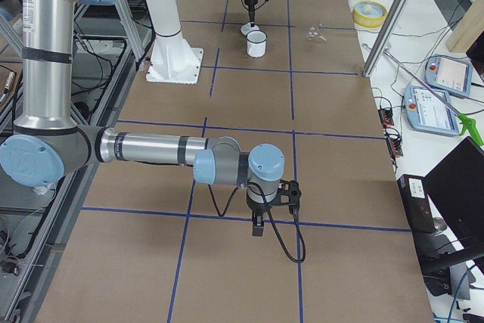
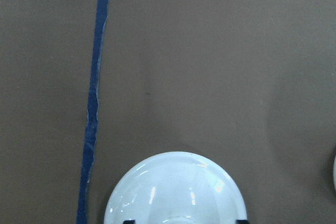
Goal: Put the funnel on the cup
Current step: 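Open the left gripper and move it to the glass funnel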
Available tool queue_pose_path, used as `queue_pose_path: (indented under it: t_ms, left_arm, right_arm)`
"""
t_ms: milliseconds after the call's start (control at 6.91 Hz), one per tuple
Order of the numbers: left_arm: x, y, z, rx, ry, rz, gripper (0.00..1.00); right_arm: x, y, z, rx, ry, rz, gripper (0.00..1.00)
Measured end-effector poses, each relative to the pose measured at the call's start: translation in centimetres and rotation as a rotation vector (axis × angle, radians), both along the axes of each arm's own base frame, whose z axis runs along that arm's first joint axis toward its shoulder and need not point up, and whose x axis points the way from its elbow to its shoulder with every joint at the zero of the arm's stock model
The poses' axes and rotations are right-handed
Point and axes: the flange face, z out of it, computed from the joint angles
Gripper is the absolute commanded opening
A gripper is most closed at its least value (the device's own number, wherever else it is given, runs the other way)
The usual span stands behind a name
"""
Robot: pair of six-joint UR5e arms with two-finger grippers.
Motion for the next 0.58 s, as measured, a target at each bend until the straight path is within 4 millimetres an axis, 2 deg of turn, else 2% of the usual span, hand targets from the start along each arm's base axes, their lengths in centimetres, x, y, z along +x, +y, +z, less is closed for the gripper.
queue_pose_path:
  t_ms: [145,434,579]
  left_arm:
    - [-1.8,-1.7,-2.4,-0.01,0.047,-0.072,1.0]
    - [-7.1,-7.7,-7.6,-0.087,0.177,-0.341,1.0]
    - [-8.1,-9.8,-9.3,-0.146,0.279,-0.506,1.0]
  right_arm:
    - [0.0,0.0,0.0,0.0,0.0,0.0,1.0]
    - [0.0,0.0,0.1,-0.001,0.0,0.0,1.0]
    - [0.0,0.0,0.0,-0.001,0.0,0.0,1.0]
